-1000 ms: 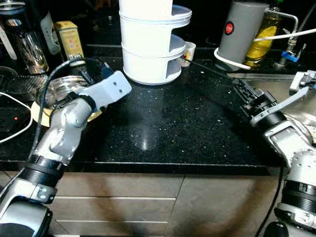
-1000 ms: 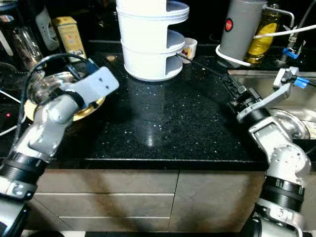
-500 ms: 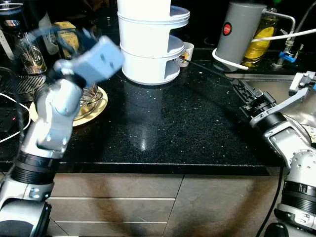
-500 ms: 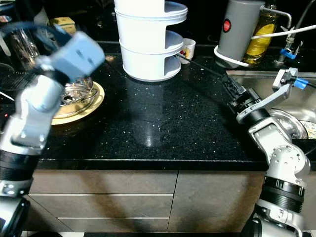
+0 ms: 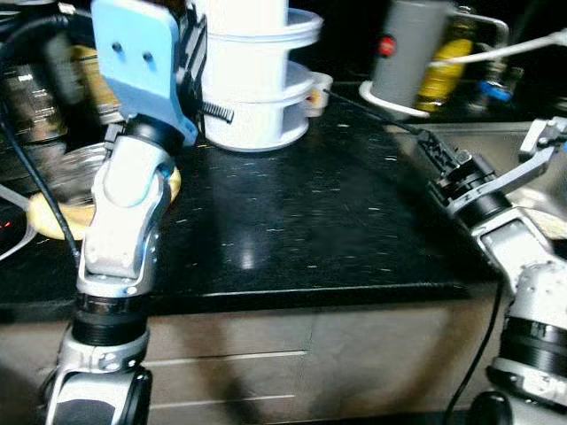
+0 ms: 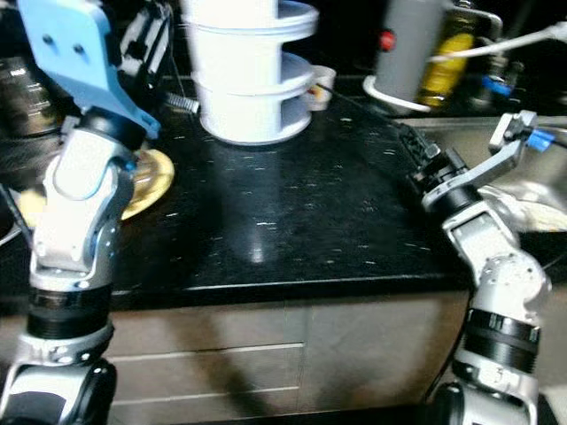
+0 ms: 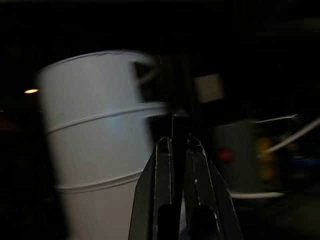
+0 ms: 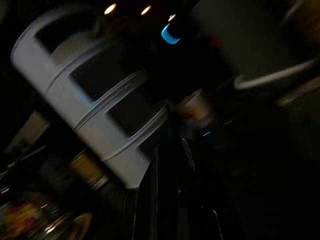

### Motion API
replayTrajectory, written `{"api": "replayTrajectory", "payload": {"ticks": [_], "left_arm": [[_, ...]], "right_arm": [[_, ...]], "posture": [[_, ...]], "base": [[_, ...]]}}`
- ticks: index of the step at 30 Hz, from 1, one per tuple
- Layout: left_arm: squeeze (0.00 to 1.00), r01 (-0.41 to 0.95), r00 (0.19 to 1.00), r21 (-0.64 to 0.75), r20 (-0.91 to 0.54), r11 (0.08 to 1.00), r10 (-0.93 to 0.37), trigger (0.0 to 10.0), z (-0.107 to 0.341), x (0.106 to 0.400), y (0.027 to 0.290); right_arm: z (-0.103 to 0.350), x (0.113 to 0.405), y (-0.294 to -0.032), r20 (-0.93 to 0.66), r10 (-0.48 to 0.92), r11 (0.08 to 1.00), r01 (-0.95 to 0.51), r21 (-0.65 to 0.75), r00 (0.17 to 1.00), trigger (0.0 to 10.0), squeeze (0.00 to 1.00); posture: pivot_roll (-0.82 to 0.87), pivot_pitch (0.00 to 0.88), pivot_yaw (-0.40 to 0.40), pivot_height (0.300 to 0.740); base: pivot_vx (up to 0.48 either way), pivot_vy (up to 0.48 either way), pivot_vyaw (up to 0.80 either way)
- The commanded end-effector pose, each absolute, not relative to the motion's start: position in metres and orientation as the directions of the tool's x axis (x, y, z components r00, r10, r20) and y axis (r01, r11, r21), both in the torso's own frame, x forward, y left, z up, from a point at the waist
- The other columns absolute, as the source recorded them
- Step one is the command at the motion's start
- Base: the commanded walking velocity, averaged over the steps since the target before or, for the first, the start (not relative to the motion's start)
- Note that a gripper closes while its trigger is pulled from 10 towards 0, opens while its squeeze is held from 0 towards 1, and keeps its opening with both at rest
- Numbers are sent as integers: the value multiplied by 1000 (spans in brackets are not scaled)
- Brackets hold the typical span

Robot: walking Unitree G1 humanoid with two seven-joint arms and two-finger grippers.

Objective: Kitchen organization

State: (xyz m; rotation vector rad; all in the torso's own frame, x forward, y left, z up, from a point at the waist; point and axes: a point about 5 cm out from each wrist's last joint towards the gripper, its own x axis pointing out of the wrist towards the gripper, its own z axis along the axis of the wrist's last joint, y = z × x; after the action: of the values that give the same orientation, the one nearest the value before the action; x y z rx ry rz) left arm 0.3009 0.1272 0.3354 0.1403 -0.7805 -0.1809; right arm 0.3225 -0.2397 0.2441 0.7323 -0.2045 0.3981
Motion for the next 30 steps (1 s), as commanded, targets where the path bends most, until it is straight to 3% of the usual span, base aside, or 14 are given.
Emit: {"api": "replayTrajectory", "payload": {"ticks": [1,8,30], "left_arm": [[0,78,707,195,681,978,-192,10000,332,298,132],[0,55,759,258,617,965,-209,10000,319,299,136],[0,67,779,283,584,957,-228,10000,315,298,132]], "right_arm": [[244,324,-236,317,292,674,-429,601,902,10000,0],[238,324,-212,290,393,679,-488,548,873,10000,0],[225,325,-189,222,447,728,-497,472,866,10000,0]], "posture": [[11,0,-60,740],[18,0,-64,740],[25,0,-67,740]], "base": [[0,0,0],[0,-78,0],[0,-408,0]]}}
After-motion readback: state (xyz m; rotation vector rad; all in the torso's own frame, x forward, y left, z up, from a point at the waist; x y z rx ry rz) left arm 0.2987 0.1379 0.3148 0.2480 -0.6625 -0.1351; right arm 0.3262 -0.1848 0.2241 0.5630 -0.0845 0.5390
